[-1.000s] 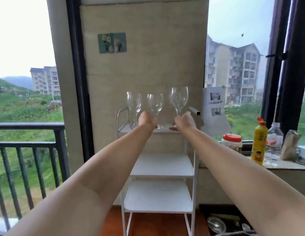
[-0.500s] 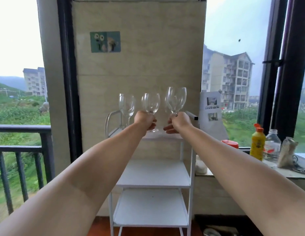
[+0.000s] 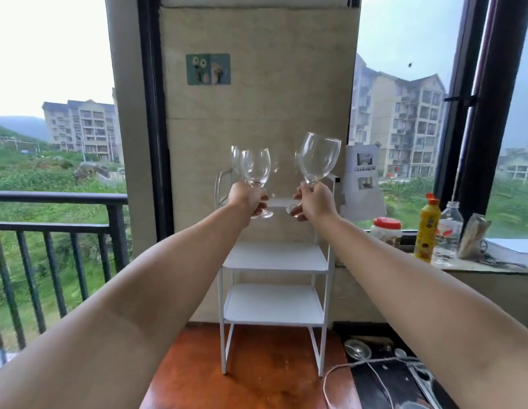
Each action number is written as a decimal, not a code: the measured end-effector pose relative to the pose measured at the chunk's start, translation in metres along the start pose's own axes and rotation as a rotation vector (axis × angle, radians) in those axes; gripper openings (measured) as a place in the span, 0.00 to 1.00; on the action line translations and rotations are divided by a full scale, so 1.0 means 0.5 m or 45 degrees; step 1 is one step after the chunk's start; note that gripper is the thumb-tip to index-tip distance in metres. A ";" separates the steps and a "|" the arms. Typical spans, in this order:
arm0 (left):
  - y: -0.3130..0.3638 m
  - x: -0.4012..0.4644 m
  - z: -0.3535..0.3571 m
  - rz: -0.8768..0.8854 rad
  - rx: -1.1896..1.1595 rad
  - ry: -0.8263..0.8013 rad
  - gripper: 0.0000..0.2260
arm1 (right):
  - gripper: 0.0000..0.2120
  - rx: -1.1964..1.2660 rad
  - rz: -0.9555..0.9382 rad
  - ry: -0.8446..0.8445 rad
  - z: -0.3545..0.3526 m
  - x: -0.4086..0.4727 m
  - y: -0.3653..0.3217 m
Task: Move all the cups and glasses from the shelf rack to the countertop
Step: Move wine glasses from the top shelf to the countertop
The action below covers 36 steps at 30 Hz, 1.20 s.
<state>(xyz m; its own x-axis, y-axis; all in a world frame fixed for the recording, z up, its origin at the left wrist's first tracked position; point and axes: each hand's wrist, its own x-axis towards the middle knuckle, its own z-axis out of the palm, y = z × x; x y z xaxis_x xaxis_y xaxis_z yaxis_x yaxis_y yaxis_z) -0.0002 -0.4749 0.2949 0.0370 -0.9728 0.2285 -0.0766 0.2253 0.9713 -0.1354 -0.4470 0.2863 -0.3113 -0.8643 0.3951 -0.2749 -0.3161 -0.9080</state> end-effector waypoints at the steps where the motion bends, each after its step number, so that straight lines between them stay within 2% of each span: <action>1: -0.012 -0.035 -0.019 -0.039 -0.009 0.000 0.11 | 0.14 -0.010 0.026 -0.002 0.000 -0.037 0.001; 11: -0.171 -0.221 -0.062 -0.393 -0.074 -0.042 0.09 | 0.13 0.034 0.406 -0.048 0.006 -0.244 0.126; 21: -0.347 -0.370 0.028 -0.681 0.104 -0.212 0.08 | 0.11 0.028 0.730 0.000 -0.085 -0.434 0.285; 26: -0.398 -0.463 0.141 -0.746 0.175 -0.353 0.10 | 0.10 0.004 0.845 0.115 -0.204 -0.524 0.362; 33: -0.430 -0.680 0.362 -0.799 0.197 -0.646 0.11 | 0.13 -0.075 1.028 0.323 -0.469 -0.723 0.438; 36: -0.416 -0.799 0.445 -0.922 0.110 -0.839 0.07 | 0.11 -0.125 1.126 0.414 -0.593 -0.819 0.429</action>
<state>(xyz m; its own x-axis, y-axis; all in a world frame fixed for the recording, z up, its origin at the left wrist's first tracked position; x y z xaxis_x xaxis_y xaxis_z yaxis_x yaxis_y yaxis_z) -0.2208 -0.1449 -0.0131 -0.4574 -0.7152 -0.5286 -0.3278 -0.4169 0.8478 -0.3366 -0.0447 -0.0293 -0.6775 -0.6188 -0.3977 0.1109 0.4486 -0.8868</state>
